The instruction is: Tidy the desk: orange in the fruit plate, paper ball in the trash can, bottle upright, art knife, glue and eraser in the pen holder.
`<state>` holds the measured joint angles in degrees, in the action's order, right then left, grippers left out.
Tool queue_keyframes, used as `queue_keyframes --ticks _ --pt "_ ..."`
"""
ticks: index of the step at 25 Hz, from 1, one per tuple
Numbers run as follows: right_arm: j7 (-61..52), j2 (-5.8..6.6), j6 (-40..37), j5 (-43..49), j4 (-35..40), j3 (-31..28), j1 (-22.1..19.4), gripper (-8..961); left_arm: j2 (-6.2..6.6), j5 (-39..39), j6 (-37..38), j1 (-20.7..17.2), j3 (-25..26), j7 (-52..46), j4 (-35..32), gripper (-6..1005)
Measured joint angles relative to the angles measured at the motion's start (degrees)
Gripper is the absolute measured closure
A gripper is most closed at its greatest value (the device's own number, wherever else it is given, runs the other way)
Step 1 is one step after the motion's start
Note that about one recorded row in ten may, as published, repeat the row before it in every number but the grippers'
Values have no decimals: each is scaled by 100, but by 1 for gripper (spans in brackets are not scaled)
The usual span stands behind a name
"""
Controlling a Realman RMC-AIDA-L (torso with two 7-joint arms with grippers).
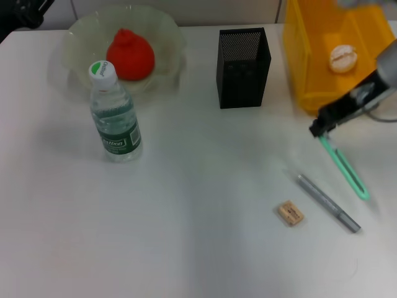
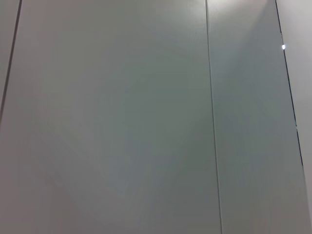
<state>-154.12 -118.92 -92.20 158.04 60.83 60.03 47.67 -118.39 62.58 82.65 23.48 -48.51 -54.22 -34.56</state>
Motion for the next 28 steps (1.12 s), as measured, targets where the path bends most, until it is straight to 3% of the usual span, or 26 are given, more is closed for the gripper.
queue_keyframes --ticks 3,6,10,14,17,22,28 --pt "427 60 -287 -749 563 -633 -263 772 0 -2 -4 9 0 0 -2 482" --pt "1195 146 -155 -2151 580 -1358 -610 765 1 -5 -4 14 0 0 7 482" --pt "3214 127 705 -4737 -442 -2028 -1067 756 -5 -13 -35 19 -1 1 37 482" --pt "5923 51 1557 -7084 -2010 -2064 -1203 746 -8 -10 -128 48 -21 22 61 482" --pt "7147 -5 1893 -7727 -2782 -2045 -985 739 -15 -14 -162 60 -28 142 121 482" --pt "8309 -36 2599 -7859 -3827 -2034 -397 728 -20 -19 -195 136 -17 317 356 482" --pt "8694 -52 3191 -7817 -4108 -1813 -168 713 -18 -20 -211 125 -4 418 405 482"
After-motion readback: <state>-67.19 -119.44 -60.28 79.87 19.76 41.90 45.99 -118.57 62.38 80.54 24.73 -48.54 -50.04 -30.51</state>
